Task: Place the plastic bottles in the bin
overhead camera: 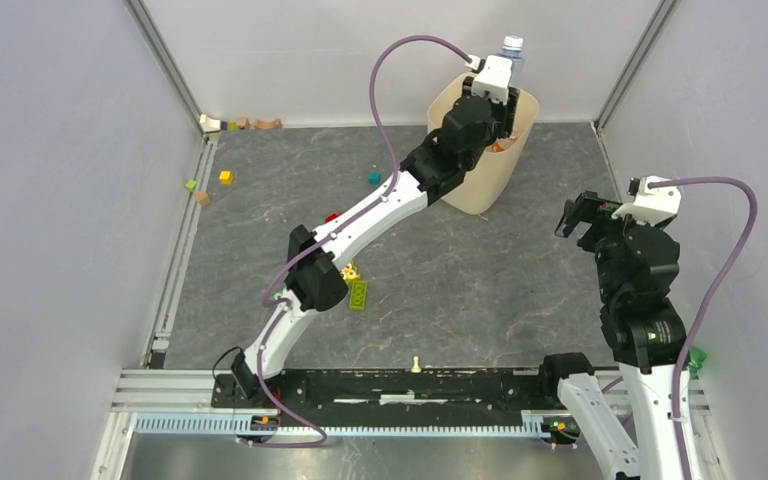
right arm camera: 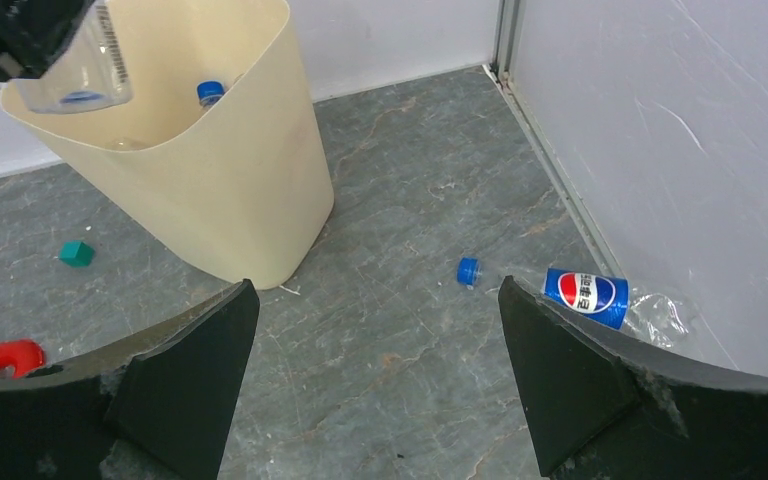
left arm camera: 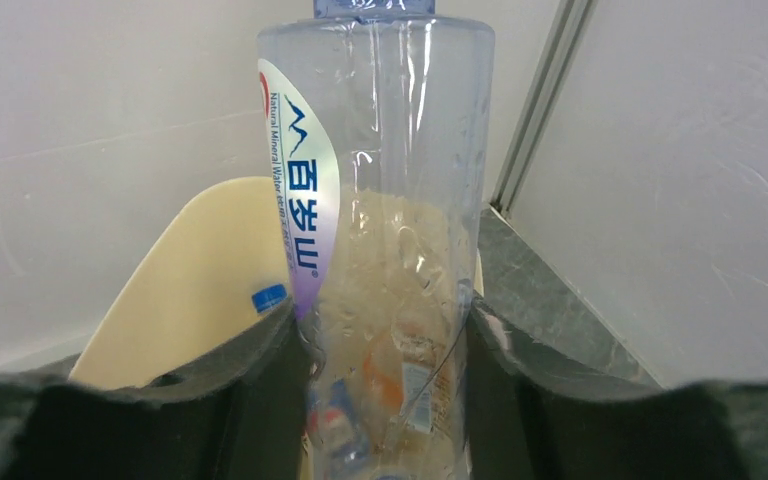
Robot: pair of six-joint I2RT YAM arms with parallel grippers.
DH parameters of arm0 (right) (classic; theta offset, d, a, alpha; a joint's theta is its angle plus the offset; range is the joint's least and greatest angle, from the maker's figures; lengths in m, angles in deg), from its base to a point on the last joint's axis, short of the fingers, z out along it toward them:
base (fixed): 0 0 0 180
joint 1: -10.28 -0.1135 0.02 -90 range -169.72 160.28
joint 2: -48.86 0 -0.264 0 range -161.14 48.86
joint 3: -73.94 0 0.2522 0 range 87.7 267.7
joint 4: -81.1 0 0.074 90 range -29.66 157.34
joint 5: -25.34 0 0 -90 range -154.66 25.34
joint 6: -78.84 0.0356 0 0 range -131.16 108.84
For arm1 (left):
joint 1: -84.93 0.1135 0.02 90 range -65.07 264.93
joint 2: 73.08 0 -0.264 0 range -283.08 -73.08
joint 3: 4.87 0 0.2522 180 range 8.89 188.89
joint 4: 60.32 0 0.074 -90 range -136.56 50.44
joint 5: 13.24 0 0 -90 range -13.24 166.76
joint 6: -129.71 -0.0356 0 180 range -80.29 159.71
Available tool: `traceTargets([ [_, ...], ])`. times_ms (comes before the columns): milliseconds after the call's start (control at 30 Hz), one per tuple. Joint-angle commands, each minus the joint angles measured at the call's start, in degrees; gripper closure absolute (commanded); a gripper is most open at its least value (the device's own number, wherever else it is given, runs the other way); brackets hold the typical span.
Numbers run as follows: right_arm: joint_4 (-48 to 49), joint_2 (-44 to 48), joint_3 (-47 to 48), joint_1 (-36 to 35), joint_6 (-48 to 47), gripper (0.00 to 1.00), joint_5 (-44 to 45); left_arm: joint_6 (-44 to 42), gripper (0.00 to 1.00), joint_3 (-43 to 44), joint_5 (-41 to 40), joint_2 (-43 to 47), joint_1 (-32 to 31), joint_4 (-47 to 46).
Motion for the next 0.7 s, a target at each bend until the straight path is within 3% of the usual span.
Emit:
traceTargets([
  [0,-0.7,0.9,-0.3,0.2,0.3,0.02,0.7,-2.2,0.32,2.7,-0.6,-1.4,0.5,-13.0],
  [33,-0.7,0.8,-0.4,0.2,0.3,0.02,0.7,-2.2,0.05,1.6,-0.8,-1.6,0.6,-14.5],
  [67,-0.7,0.7,-0.5,0.2,0.3,0.02,0.8,-2.2,0.0,1.0,-0.6,-1.7,0.6,-15.3],
  [233,-0.1,-1.7,-2.0,0.2,2.3,0.02,-0.7,-1.3,0.0,-0.8,0.4,0.2,0.6,-12.1],
  [467,-5.3,-12.2,0.3,0.2,10.1,0.02,7.9,-0.5,0.0,-18.1,3.4,14.0,0.1,-15.4],
  [667,-4.1,-19.3,1.0,3.4,15.5,0.02,14.5,0.6,0.0,-33.2,5.4,27.7,-1.5,-14.5],
])
